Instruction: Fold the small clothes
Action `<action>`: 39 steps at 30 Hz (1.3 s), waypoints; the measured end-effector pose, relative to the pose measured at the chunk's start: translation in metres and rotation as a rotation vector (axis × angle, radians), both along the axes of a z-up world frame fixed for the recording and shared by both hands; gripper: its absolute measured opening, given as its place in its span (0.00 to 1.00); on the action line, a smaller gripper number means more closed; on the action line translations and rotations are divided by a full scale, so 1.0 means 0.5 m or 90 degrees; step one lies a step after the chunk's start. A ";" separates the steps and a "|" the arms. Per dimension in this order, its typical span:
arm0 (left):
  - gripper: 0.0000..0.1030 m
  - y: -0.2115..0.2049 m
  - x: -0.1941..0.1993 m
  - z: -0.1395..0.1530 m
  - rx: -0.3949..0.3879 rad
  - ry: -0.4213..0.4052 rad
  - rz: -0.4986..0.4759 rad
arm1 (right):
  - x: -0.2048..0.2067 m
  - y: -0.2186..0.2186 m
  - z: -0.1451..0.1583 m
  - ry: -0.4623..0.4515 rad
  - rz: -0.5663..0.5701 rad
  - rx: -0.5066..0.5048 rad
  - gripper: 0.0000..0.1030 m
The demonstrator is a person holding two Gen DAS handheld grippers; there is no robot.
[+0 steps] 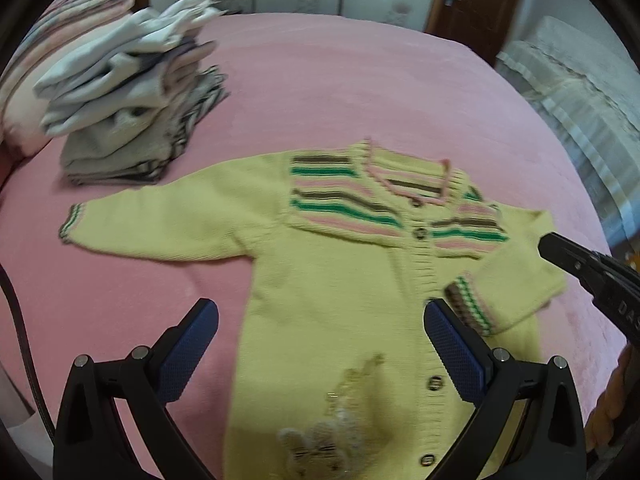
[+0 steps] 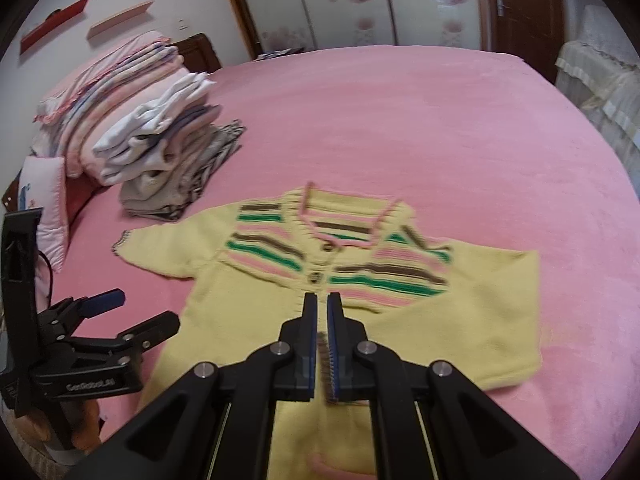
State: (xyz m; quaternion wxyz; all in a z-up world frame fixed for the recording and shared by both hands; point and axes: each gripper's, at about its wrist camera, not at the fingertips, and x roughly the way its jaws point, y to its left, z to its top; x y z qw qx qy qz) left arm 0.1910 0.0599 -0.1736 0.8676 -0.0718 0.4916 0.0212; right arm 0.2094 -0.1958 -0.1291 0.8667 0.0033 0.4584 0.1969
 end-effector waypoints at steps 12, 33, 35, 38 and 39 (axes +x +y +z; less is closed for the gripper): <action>0.73 -0.147 0.000 -0.040 -0.134 -0.002 -0.190 | -0.032 -0.168 -0.027 0.007 -0.104 -0.006 0.05; 0.39 -0.193 0.057 -0.163 -0.252 0.124 -0.129 | -0.078 -0.266 -0.125 0.049 -0.151 0.014 0.05; 0.39 -0.182 0.053 -0.169 -0.255 0.128 -0.116 | -0.079 -0.270 -0.127 0.049 -0.153 0.018 0.05; 0.39 -0.170 0.055 -0.180 -0.274 0.134 -0.100 | -0.080 -0.273 -0.129 0.046 -0.154 0.018 0.05; 0.39 -0.161 0.052 -0.185 -0.280 0.135 -0.097 | -0.081 -0.274 -0.130 0.045 -0.155 0.019 0.05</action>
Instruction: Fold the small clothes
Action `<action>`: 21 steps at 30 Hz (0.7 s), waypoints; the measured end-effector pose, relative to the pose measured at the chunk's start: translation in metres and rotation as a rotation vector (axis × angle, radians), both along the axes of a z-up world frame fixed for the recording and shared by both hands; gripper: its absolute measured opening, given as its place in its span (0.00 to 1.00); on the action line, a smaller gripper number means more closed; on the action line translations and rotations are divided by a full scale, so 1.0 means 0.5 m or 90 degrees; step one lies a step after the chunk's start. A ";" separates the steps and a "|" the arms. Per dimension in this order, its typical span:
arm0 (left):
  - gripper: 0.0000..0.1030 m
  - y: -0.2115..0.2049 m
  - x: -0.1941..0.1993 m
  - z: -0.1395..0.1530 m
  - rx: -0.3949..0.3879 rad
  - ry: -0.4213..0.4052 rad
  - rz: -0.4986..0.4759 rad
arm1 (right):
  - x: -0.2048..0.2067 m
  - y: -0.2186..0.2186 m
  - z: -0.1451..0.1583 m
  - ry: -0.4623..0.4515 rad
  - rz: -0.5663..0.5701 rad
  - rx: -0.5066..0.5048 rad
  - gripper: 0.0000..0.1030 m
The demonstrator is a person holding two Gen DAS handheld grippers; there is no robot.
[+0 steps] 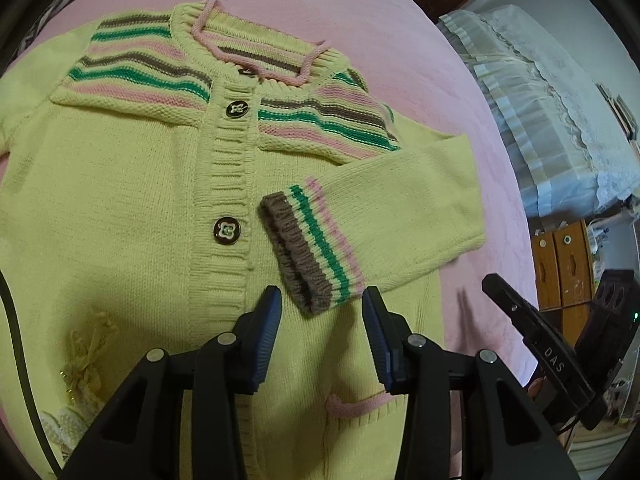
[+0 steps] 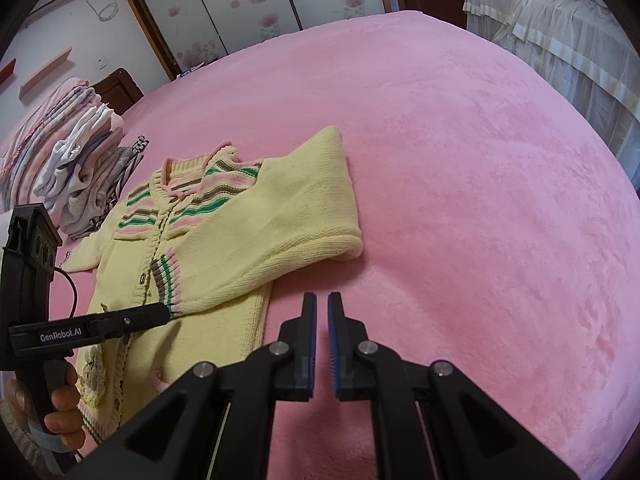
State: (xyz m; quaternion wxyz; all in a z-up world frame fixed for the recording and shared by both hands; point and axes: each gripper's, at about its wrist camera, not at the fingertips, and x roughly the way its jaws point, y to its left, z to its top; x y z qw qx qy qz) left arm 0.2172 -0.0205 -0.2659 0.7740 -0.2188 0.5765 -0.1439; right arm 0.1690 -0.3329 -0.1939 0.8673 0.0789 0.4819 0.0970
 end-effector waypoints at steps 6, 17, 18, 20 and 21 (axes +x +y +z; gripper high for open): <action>0.52 0.002 0.022 -0.025 -0.053 -0.008 0.019 | 0.000 -0.007 -0.007 0.003 -0.006 -0.003 0.05; 0.10 -0.024 0.036 0.025 -0.002 -0.065 0.025 | 0.005 -0.015 -0.006 -0.002 -0.012 -0.007 0.05; 0.10 -0.029 0.035 0.047 0.023 -0.083 0.019 | 0.005 -0.014 -0.004 -0.004 -0.012 -0.009 0.05; 0.09 -0.036 0.036 0.088 0.054 -0.114 0.009 | 0.005 -0.011 0.001 -0.009 -0.010 -0.016 0.05; 0.09 -0.037 0.038 0.109 0.068 -0.127 0.003 | 0.006 -0.010 0.003 -0.010 -0.009 -0.017 0.05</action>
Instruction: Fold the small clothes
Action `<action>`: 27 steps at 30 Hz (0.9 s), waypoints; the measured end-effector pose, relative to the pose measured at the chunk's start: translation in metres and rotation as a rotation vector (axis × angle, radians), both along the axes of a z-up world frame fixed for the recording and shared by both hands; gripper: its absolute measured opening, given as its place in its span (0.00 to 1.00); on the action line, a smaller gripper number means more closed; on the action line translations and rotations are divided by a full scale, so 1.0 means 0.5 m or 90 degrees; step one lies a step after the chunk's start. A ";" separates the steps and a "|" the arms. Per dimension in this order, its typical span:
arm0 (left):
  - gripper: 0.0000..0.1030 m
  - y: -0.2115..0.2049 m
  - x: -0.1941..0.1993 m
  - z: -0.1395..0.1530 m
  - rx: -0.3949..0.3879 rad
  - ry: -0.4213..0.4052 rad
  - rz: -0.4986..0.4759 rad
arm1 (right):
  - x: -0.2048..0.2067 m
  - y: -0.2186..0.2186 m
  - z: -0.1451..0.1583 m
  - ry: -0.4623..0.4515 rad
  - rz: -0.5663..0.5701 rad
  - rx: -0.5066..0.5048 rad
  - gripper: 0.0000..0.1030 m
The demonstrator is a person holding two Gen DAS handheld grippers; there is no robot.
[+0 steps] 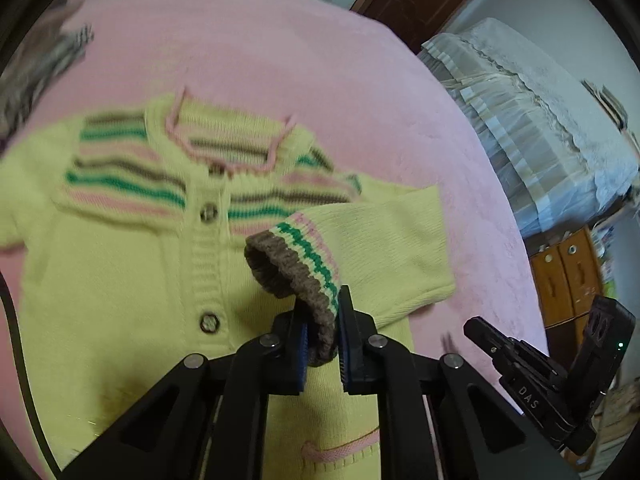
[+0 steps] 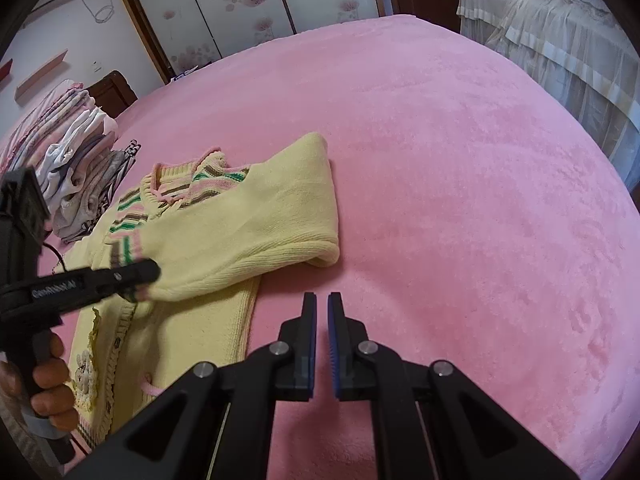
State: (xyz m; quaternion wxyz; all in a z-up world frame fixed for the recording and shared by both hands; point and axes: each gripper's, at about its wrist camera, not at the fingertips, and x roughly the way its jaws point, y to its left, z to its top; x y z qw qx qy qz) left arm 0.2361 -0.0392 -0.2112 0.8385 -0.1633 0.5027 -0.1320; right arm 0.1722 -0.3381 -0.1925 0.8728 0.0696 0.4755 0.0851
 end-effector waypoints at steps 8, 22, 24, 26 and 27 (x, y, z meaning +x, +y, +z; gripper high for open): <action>0.09 0.036 0.012 0.161 0.089 -0.097 0.001 | 0.020 0.026 0.008 -0.004 0.019 -0.011 0.05; 0.09 0.141 0.024 0.174 0.075 -0.101 0.063 | 0.109 0.135 -0.020 -0.022 0.060 -0.049 0.45; 0.09 0.150 0.029 0.166 0.082 -0.096 0.067 | 0.116 0.152 -0.030 -0.022 0.073 -0.073 0.44; 0.09 0.164 0.036 0.148 0.087 -0.081 0.073 | 0.117 0.153 -0.034 -0.030 0.066 -0.092 0.37; 0.09 0.171 0.040 0.136 0.085 -0.070 0.077 | 0.115 0.150 -0.036 -0.029 0.066 -0.088 0.33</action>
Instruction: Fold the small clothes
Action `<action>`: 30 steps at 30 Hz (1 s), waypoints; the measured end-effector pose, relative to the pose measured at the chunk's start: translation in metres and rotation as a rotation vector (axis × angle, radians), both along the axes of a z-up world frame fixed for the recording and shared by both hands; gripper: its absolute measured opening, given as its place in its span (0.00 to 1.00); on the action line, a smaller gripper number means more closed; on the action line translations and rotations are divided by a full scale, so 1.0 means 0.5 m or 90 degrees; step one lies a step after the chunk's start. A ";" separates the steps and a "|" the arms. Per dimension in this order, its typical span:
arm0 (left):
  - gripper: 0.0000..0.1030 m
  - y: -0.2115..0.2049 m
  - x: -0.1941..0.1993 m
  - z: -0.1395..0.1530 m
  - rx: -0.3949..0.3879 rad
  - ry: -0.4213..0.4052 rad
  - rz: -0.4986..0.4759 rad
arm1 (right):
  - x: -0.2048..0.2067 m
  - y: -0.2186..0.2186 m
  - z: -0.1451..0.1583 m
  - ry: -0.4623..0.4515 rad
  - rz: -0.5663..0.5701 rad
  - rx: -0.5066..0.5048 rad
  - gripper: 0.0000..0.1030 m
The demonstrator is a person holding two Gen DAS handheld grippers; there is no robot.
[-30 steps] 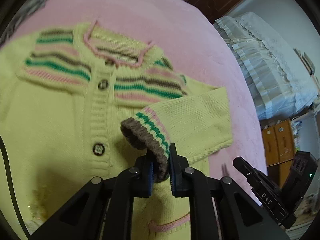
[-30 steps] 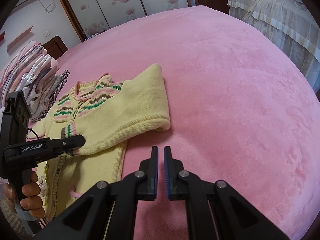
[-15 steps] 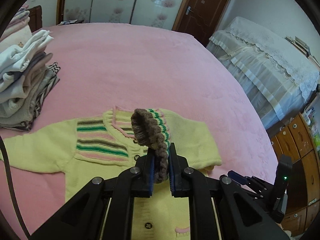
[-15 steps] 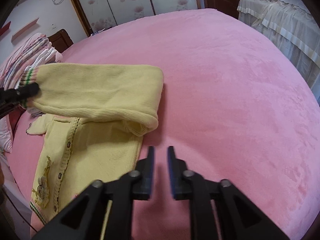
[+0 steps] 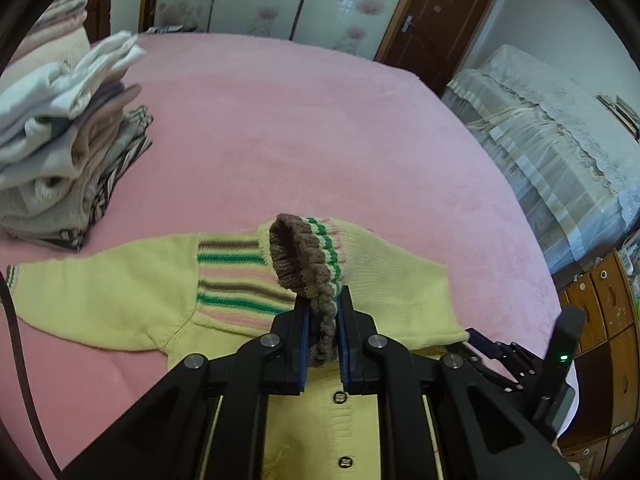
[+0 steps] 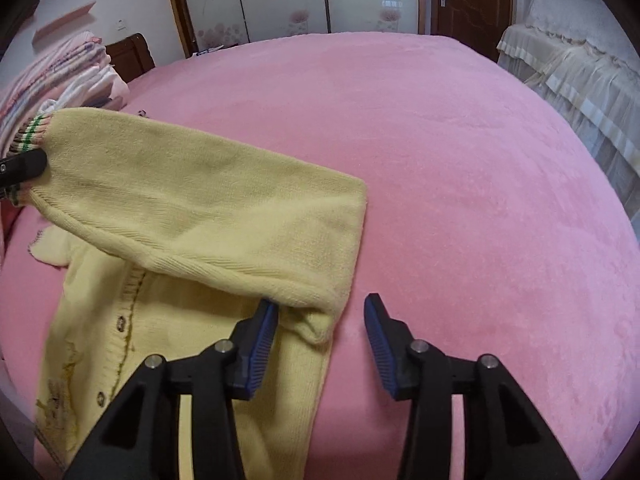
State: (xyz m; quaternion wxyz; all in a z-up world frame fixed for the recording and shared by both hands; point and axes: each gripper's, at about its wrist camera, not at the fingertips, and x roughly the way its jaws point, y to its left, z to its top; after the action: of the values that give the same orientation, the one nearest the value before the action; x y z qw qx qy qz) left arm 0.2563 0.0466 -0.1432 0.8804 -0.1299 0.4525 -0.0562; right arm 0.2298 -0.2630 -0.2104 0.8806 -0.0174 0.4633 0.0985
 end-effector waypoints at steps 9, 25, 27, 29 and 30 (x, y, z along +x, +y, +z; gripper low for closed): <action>0.10 0.063 0.046 -0.140 0.001 0.083 0.026 | -0.005 -0.020 -0.006 0.016 -0.005 0.021 0.33; 0.21 0.100 0.057 -0.203 -0.045 0.110 0.049 | -0.026 -0.006 -0.032 0.029 -0.002 0.011 0.19; 0.25 0.103 0.057 -0.203 -0.028 0.110 0.055 | -0.026 -0.003 -0.033 0.029 -0.002 0.004 0.19; 0.28 0.110 0.056 -0.205 -0.010 0.110 0.067 | -0.026 -0.001 -0.032 0.030 -0.001 0.000 0.19; 0.28 0.111 0.056 -0.205 -0.006 0.110 0.067 | -0.026 0.001 -0.031 0.030 -0.001 -0.005 0.19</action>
State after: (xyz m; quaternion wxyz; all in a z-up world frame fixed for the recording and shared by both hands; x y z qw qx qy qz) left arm 0.2840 0.1019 -0.2457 0.8393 -0.1621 0.5189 -0.0010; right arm 0.2167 -0.2626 -0.2260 0.8693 -0.0184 0.4845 0.0965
